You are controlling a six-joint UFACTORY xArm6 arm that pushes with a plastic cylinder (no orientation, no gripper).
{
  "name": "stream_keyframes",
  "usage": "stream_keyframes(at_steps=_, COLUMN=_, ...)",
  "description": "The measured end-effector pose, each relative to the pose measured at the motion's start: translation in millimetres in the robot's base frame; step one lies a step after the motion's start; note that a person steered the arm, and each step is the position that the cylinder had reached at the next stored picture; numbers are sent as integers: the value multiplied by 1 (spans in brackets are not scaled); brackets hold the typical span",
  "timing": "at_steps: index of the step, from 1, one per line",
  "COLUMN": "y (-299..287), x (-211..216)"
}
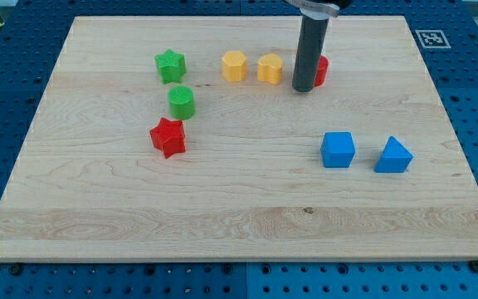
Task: Push the green circle to the center
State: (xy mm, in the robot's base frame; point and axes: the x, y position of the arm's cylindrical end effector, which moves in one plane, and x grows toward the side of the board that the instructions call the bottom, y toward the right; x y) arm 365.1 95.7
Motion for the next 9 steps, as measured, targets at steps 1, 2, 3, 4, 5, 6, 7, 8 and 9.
stream_keyframes(at_steps=1, y=0, x=11)
stream_keyframes(at_steps=2, y=-36, x=13)
stream_keyframes(at_steps=3, y=-86, x=13)
stream_keyframes(at_steps=4, y=-143, x=9)
stream_keyframes(at_steps=5, y=-192, x=2)
stream_keyframes(at_steps=6, y=-223, x=4)
stream_keyframes(at_steps=7, y=-223, x=9)
stream_keyframes(at_steps=8, y=-220, x=22)
stream_keyframes(at_steps=9, y=-190, x=22)
